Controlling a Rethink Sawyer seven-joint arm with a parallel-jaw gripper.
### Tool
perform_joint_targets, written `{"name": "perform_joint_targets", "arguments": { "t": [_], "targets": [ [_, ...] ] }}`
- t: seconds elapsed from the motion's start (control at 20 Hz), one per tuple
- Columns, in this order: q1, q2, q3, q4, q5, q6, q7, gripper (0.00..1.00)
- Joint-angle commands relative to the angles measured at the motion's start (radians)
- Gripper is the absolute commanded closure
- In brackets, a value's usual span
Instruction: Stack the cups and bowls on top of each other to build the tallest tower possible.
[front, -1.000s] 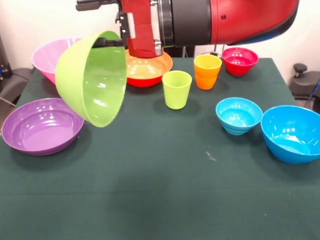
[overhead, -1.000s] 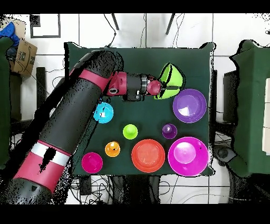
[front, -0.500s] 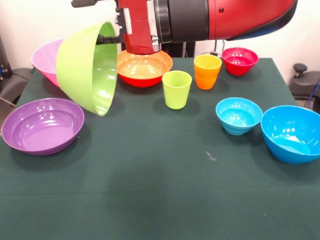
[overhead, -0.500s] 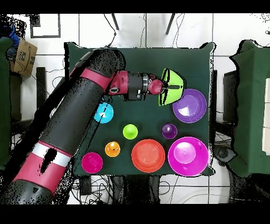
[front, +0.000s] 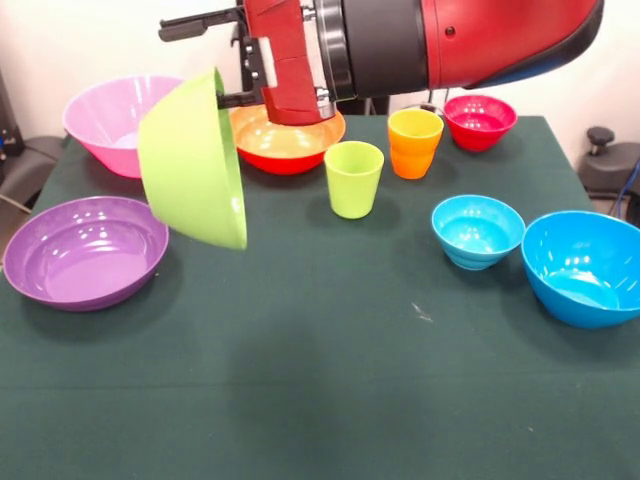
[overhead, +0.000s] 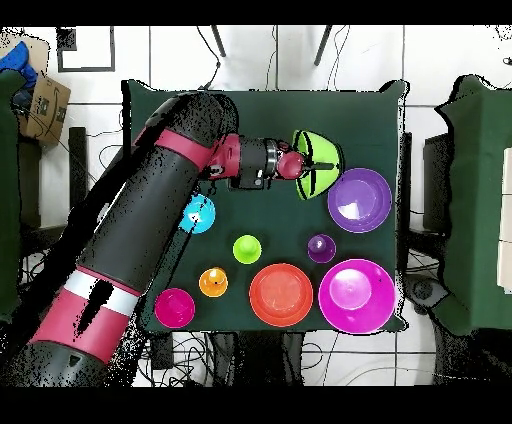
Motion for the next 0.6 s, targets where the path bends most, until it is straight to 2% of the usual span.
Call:
{"name": "perform_joint_targets", "arguments": {
  "t": [0.05, 0.25, 0.6],
  "targets": [
    [-0.027, -0.044, 0.18, 0.065, 0.056, -0.064, 0.025, 0.0],
    [-0.026, -0.057, 0.19, 0.071, 0.058, -0.079, 0.027, 0.0],
    [-0.037, -0.03, 0.209, 0.042, 0.059, -0.099, 0.074, 0.0]
  ]
}}
